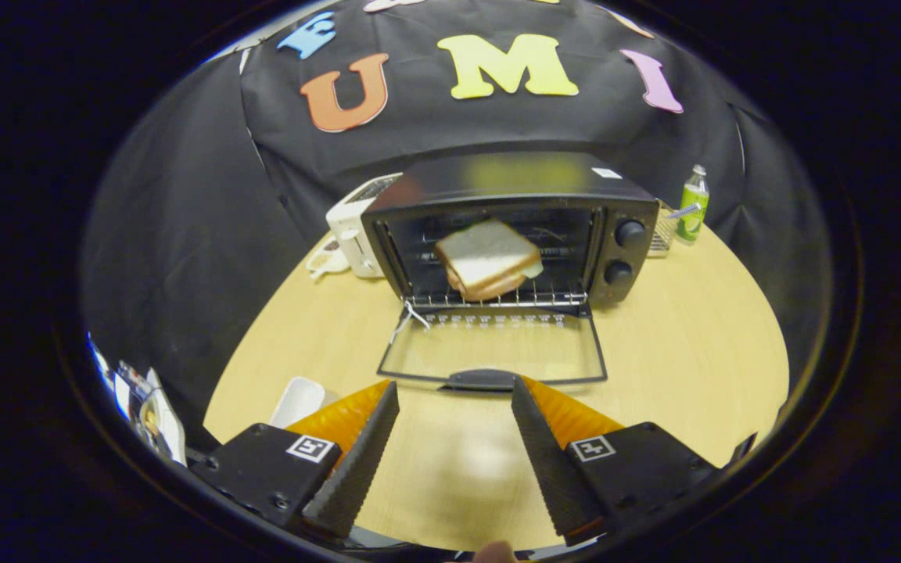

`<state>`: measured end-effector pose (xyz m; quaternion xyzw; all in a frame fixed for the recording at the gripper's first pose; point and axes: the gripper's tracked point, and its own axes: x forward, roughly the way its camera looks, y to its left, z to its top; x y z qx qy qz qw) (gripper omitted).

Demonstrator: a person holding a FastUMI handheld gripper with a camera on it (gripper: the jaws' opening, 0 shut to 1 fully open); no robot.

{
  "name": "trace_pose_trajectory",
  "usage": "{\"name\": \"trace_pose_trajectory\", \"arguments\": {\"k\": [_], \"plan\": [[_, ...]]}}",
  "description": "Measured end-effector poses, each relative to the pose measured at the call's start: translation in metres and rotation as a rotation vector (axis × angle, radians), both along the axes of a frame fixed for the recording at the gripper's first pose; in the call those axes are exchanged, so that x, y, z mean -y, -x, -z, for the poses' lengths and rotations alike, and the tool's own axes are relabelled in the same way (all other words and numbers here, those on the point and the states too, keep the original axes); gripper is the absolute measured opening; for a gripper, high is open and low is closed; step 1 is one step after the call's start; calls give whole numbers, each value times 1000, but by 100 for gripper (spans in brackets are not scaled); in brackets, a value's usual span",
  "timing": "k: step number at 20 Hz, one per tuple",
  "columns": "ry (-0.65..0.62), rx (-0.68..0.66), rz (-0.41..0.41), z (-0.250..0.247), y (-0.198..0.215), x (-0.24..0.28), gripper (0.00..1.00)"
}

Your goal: Open the toaster oven, put the food inside, and close the toaster oven door.

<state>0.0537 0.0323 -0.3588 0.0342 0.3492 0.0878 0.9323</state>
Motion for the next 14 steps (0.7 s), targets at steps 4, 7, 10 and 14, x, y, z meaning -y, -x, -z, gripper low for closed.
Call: {"name": "trace_pose_trajectory", "arguments": {"k": [4,7,10,14], "plan": [[28,-55,19,31,13,-2,94],[45,-82,43,54,7,2,95],[60,-93,67,72,-6,7,94],[81,-110,77,91,-19,7,95]]}}
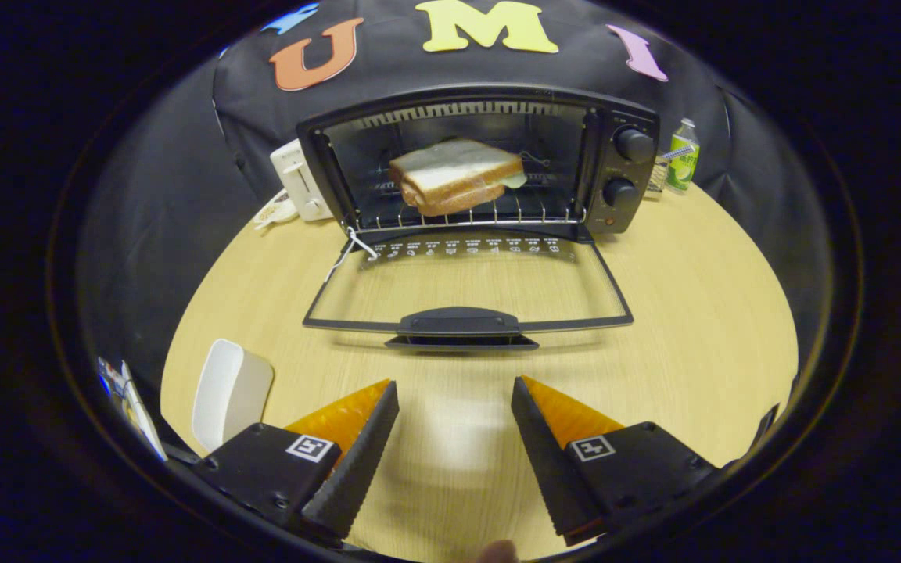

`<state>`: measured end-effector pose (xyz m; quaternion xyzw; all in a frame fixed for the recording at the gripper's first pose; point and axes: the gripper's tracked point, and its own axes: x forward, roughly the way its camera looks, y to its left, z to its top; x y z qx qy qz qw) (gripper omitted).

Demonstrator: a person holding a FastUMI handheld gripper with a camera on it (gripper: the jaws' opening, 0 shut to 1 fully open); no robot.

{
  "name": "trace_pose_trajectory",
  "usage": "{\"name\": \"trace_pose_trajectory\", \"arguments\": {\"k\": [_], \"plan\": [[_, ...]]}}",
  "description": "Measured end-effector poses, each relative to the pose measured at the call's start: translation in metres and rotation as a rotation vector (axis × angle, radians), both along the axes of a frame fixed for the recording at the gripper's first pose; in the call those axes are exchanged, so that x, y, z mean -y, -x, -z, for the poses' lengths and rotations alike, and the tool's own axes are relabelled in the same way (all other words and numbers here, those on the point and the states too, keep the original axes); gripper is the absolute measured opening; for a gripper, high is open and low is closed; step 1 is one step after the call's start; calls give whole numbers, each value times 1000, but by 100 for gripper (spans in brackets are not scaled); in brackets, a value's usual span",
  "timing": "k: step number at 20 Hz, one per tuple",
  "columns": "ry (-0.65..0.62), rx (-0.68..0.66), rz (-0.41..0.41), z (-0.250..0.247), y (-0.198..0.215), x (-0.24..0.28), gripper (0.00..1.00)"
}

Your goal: Open the toaster oven, put the food inside, and close the toaster oven door.

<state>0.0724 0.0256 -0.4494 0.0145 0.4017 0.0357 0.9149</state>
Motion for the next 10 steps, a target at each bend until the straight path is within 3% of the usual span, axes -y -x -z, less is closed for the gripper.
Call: {"name": "trace_pose_trajectory", "arguments": {"k": [10], "plan": [[51,-9,46,17,-26,-1,95]]}}
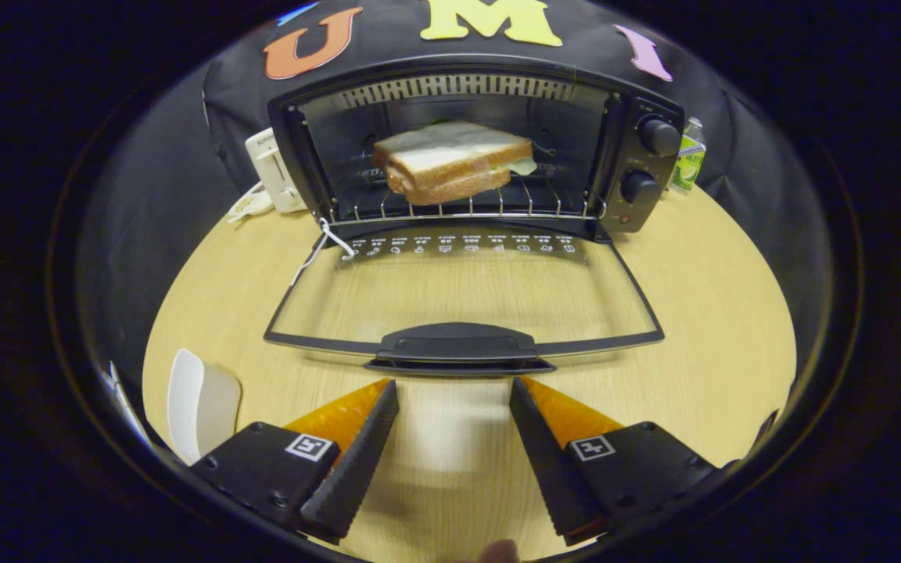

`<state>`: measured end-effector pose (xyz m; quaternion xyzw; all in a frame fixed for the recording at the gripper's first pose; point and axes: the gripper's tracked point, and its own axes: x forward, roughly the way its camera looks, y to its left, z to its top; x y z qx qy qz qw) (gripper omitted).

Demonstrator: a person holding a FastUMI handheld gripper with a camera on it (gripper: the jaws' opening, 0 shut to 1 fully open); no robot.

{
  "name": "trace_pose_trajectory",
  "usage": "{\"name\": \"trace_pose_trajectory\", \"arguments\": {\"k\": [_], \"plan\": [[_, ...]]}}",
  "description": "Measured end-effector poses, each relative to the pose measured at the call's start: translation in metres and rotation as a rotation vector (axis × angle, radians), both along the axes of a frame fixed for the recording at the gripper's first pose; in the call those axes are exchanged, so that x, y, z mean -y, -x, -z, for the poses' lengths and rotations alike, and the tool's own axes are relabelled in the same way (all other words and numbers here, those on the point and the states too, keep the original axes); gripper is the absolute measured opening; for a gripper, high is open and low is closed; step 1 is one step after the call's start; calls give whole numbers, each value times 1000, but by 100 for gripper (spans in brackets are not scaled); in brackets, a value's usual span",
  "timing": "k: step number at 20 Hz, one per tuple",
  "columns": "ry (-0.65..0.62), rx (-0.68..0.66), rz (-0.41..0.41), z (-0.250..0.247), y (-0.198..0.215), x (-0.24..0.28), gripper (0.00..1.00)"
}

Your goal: Open the toaster oven, put the food inside, and close the toaster oven door.

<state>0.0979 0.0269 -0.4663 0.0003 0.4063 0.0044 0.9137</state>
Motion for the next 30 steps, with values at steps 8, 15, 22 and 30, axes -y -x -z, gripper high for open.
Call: {"name": "trace_pose_trajectory", "arguments": {"k": [8,15,22,30], "plan": [[-53,12,41,-28,4,-3,95],[-16,168,23,-94,-1,-6,95],[-6,374,-24,-205,6,-19,95],[-58,677,5,-375,36,-10,95]]}}
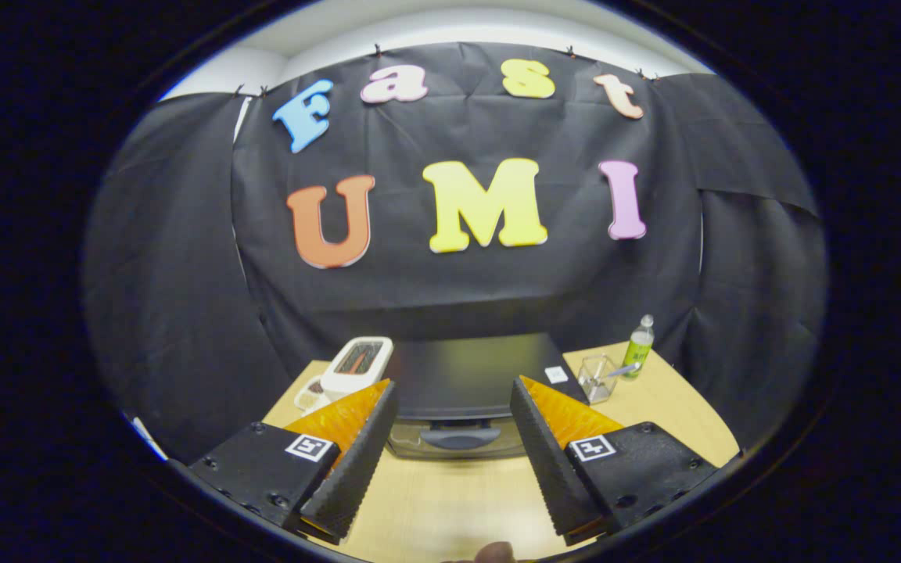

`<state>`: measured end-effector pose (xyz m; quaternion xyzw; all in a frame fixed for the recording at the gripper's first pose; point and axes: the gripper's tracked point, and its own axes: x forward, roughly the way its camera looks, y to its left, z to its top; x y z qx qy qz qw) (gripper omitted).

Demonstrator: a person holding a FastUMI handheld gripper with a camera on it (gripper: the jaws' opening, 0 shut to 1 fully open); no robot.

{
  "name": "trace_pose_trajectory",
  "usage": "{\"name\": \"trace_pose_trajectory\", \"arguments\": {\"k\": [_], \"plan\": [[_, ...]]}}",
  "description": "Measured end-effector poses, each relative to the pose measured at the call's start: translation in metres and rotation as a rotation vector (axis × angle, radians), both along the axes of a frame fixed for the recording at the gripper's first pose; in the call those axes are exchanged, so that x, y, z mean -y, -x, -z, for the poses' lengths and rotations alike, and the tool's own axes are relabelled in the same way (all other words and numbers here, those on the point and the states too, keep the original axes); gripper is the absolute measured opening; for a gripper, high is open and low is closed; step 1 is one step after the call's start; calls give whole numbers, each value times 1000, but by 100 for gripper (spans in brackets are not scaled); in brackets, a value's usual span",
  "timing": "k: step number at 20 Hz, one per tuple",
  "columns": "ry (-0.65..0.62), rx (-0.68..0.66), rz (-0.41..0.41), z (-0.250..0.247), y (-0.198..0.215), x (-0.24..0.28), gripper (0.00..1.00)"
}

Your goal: Open the toaster oven, put the food inside, and close the toaster oven door.

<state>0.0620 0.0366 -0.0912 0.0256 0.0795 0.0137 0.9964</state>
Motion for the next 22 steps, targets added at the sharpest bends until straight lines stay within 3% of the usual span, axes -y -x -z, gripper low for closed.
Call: {"name": "trace_pose_trajectory", "arguments": {"k": [4,8,12,22], "plan": [[16,109,18,-63,27,7,98],[43,175,11,-91,64,-2,100],[41,177,0,-96,79,-8,100],[3,143,70,-85,92,12,100]]}}
